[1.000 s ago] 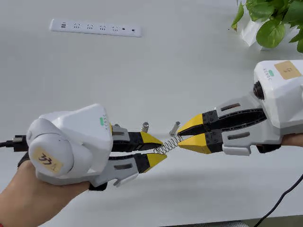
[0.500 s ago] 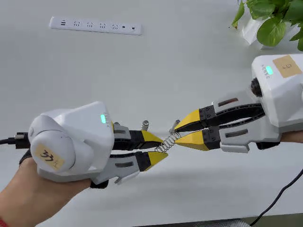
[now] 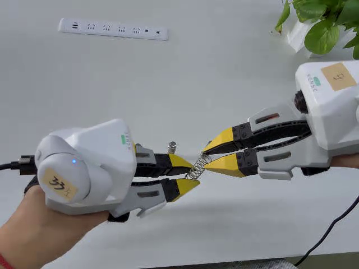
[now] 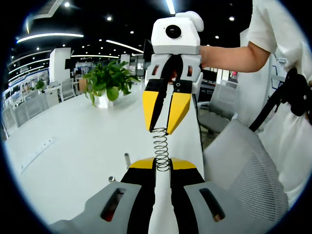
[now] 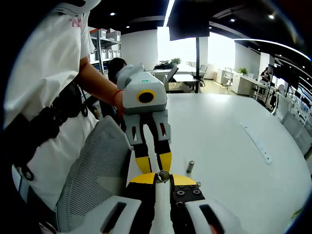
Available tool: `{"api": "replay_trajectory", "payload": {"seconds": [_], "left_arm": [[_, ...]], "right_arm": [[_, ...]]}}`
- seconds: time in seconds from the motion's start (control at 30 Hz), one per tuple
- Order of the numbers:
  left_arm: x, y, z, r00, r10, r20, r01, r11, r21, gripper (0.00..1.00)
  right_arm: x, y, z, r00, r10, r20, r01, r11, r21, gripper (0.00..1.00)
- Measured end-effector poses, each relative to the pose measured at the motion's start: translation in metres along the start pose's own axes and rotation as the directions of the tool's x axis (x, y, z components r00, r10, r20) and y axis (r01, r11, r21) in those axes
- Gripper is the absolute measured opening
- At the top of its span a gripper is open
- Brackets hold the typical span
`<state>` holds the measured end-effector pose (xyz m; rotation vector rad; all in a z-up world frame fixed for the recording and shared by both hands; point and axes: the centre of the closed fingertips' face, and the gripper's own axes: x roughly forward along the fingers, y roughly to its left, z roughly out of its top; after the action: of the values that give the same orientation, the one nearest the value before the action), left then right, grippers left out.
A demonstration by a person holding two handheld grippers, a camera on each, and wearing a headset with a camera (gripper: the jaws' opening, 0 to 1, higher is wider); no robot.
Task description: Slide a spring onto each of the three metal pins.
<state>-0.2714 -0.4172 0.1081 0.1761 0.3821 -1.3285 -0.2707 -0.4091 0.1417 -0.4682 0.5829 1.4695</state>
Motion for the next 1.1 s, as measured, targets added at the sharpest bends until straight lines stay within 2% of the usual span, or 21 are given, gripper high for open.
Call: {"api": "replay_trajectory", "payload": {"seconds": [0.37, 0.53, 0.63, 0.83, 1.07, 1.1], "left_arm": [[0.0, -0.001, -0.001, 1.0, -0.001, 0.006, 0.001, 1.0, -0.004, 0.07], [-0.001, -0.002, 0.0, 0.9999, -0.005, 0.012, 0.005, 1.0, 0.0, 0.07], [0.0, -0.002, 0.003, 0.9997, -0.004, 0.024, 0.004, 1.0, 0.003, 0.07], [0.0, -0.001, 0.012, 0.9981, 0.002, 0.062, -0.002, 1.0, 0.001, 0.07], [-0.002, 0.0, 0.015, 0.9974, 0.005, 0.072, -0.005, 1.0, 0.004, 0.07], [-0.002, 0.001, 0.016, 0.9973, 0.006, 0.074, -0.007, 1.0, 0.003, 0.07]], "right_arm": [[-0.002, 0.0, 0.0, 0.9999, 0.011, 0.0, -0.011, 0.999, 0.03, 0.07], [-0.007, -0.002, 0.007, 0.9997, 0.022, 0.013, -0.023, 0.998, 0.054, 0.14], [-0.006, 0.0, 0.006, 0.9984, 0.051, -0.026, -0.051, 0.998, 0.023, 0.15], [-0.003, 0.002, 0.005, 0.9862, 0.105, -0.128, -0.112, 0.993, -0.043, 0.15], [-0.001, -0.002, 0.009, 0.9731, 0.14, -0.183, -0.159, 0.983, -0.091, 0.14], [0.001, -0.001, 0.009, 0.969, 0.149, -0.197, -0.17, 0.981, -0.096, 0.14]]}}
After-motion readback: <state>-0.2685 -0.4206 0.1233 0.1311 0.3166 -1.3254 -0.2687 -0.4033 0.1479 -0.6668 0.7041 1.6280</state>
